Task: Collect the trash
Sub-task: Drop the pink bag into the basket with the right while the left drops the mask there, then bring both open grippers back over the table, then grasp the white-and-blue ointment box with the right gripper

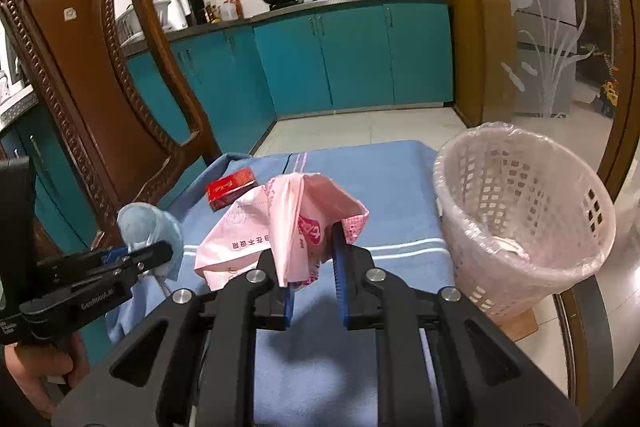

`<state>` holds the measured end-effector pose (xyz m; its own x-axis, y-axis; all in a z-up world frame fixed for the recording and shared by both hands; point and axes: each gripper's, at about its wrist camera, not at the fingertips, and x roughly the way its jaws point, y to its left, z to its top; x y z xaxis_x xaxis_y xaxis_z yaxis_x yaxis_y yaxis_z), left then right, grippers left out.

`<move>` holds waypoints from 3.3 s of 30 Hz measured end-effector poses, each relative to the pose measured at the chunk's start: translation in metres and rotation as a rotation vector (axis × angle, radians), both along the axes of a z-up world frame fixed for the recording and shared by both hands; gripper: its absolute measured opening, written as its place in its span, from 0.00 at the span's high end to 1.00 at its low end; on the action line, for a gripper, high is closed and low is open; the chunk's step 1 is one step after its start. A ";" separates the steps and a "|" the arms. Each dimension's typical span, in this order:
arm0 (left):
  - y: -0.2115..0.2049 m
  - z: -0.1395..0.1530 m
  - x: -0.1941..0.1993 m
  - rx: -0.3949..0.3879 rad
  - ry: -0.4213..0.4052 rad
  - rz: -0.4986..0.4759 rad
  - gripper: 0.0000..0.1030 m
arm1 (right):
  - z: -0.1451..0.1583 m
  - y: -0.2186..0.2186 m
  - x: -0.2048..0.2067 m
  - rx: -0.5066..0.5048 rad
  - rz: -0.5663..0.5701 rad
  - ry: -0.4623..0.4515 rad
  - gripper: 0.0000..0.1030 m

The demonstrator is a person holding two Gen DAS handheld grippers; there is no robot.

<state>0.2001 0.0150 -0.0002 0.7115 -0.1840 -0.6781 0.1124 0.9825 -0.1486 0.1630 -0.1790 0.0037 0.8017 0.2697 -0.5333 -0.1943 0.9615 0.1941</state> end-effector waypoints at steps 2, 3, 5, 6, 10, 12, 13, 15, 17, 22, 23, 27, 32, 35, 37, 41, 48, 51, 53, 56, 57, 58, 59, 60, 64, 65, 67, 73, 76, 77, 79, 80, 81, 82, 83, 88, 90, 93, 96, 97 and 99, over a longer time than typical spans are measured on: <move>0.000 0.000 0.000 -0.003 0.000 0.000 0.79 | 0.008 -0.014 0.002 0.016 -0.042 -0.027 0.84; 0.000 0.000 0.000 -0.004 0.000 -0.001 0.79 | 0.014 -0.027 0.005 0.018 -0.081 -0.047 0.83; 0.000 -0.001 0.000 -0.007 0.000 -0.004 0.79 | 0.022 -0.053 0.014 0.021 -0.175 -0.080 0.83; -0.001 -0.002 0.000 -0.010 0.000 -0.007 0.79 | 0.023 -0.073 0.021 0.031 -0.253 -0.092 0.81; -0.005 -0.007 0.002 -0.001 0.001 -0.027 0.79 | -0.002 -0.141 0.056 0.136 -0.431 -0.009 0.45; -0.008 -0.010 0.003 0.008 0.006 -0.035 0.79 | -0.027 -0.163 0.073 0.185 -0.472 0.119 0.25; -0.010 -0.012 0.003 0.010 0.008 -0.041 0.79 | -0.031 -0.173 0.073 0.234 -0.491 0.172 0.25; -0.016 -0.015 0.003 0.016 0.011 -0.050 0.79 | -0.019 -0.190 0.052 0.408 -0.487 0.123 0.20; -0.026 -0.016 0.002 0.020 0.018 -0.071 0.79 | 0.004 -0.200 0.017 0.496 -0.514 -0.023 0.05; -0.075 -0.009 0.009 0.025 0.002 -0.155 0.79 | 0.029 -0.211 -0.031 0.511 -0.588 -0.242 0.03; -0.092 -0.006 0.014 0.015 0.009 -0.183 0.79 | 0.030 -0.213 -0.034 0.501 -0.605 -0.259 0.03; -0.173 0.017 0.039 -0.002 -0.012 -0.305 0.79 | 0.023 -0.224 -0.035 0.537 -0.659 -0.260 0.03; -0.269 0.042 0.092 -0.063 -0.026 -0.367 0.13 | 0.019 -0.234 -0.034 0.581 -0.689 -0.258 0.03; -0.287 0.032 0.105 0.018 0.001 -0.344 0.07 | 0.019 -0.232 -0.030 0.567 -0.656 -0.236 0.03; -0.270 0.024 0.095 0.018 0.010 -0.333 0.07 | 0.021 -0.224 -0.030 0.547 -0.621 -0.224 0.03; -0.205 0.018 0.065 0.034 -0.009 -0.258 0.07 | 0.023 -0.206 -0.019 0.495 -0.549 -0.189 0.03; -0.060 0.025 0.010 0.048 -0.088 -0.035 0.03 | 0.026 -0.139 -0.002 0.323 -0.363 -0.106 0.03; -0.015 0.025 -0.007 0.085 -0.143 0.060 0.03 | 0.022 -0.107 -0.001 0.257 -0.293 -0.070 0.03; 0.000 0.024 -0.002 0.075 -0.145 0.081 0.03 | 0.019 -0.083 -0.003 0.194 -0.241 -0.063 0.03; 0.010 0.013 0.007 0.096 -0.113 0.074 0.03 | 0.016 -0.059 -0.003 0.132 -0.201 -0.068 0.03; 0.010 0.010 0.010 0.108 -0.106 0.078 0.03 | 0.014 -0.052 -0.002 0.115 -0.189 -0.066 0.03; 0.011 0.007 0.012 0.113 -0.094 0.075 0.03 | 0.013 -0.047 -0.001 0.105 -0.184 -0.061 0.03; 0.012 0.006 0.011 0.110 -0.088 0.071 0.03 | 0.011 -0.043 0.000 0.100 -0.184 -0.056 0.03; 0.012 0.005 0.011 0.107 -0.083 0.067 0.03 | 0.010 -0.041 0.002 0.098 -0.184 -0.051 0.03; 0.009 0.007 0.005 0.096 -0.087 0.037 0.03 | 0.005 -0.038 0.006 0.097 -0.189 -0.033 0.03; 0.008 0.008 0.002 0.095 -0.092 0.034 0.03 | 0.004 -0.037 0.007 0.094 -0.190 -0.031 0.03; 0.008 0.011 -0.001 0.086 -0.100 0.030 0.03 | 0.003 -0.037 0.008 0.085 -0.190 -0.030 0.03; 0.008 0.011 0.000 0.065 -0.099 0.038 0.03 | -0.002 -0.034 0.008 0.064 -0.187 -0.014 0.03; 0.008 0.015 -0.002 0.057 -0.106 0.040 0.03 | -0.005 -0.030 0.010 0.055 -0.178 -0.005 0.03; 0.009 0.018 -0.004 0.047 -0.116 0.041 0.03 | -0.006 -0.027 0.011 0.051 -0.169 0.002 0.03; 0.014 0.031 -0.014 0.017 -0.169 0.050 0.03 | -0.010 -0.018 0.017 0.052 -0.135 0.028 0.03; 0.016 0.036 -0.018 0.002 -0.198 0.048 0.03 | -0.011 -0.015 0.020 0.056 -0.121 0.040 0.03; 0.017 0.043 -0.024 -0.007 -0.232 0.046 0.03 | -0.014 -0.008 0.028 0.065 -0.109 0.065 0.03; 0.019 0.047 -0.027 -0.006 -0.252 0.048 0.03 | -0.016 0.000 0.037 0.068 -0.098 0.099 0.03; 0.020 0.052 -0.031 0.000 -0.278 0.054 0.03 | -0.021 0.008 0.048 0.065 -0.100 0.144 0.03; 0.034 0.065 -0.042 0.002 -0.387 0.123 0.03 | -0.051 0.055 0.109 0.150 -0.160 0.325 0.03; 0.043 0.071 -0.044 -0.041 -0.408 0.129 0.03 | -0.063 0.080 0.133 0.155 -0.221 0.373 0.03; 0.055 0.080 -0.051 -0.087 -0.449 0.125 0.03 | -0.077 0.112 0.163 0.106 -0.329 0.400 0.09; 0.061 0.085 -0.054 -0.074 -0.469 0.117 0.04 | -0.099 0.129 0.191 0.071 -0.459 0.465 0.13; 0.061 0.085 -0.054 -0.070 -0.468 0.103 0.04 | -0.105 0.132 0.197 0.054 -0.483 0.483 0.13; 0.059 0.082 -0.052 -0.051 -0.458 0.089 0.04 | -0.107 0.146 0.208 -0.059 -0.492 0.432 0.20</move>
<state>0.1476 0.0743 0.0818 0.9500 -0.1339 -0.2821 0.0937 0.9840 -0.1517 0.3708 -0.0328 -0.1038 0.5346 -0.1129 -0.8375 0.3540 0.9298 0.1006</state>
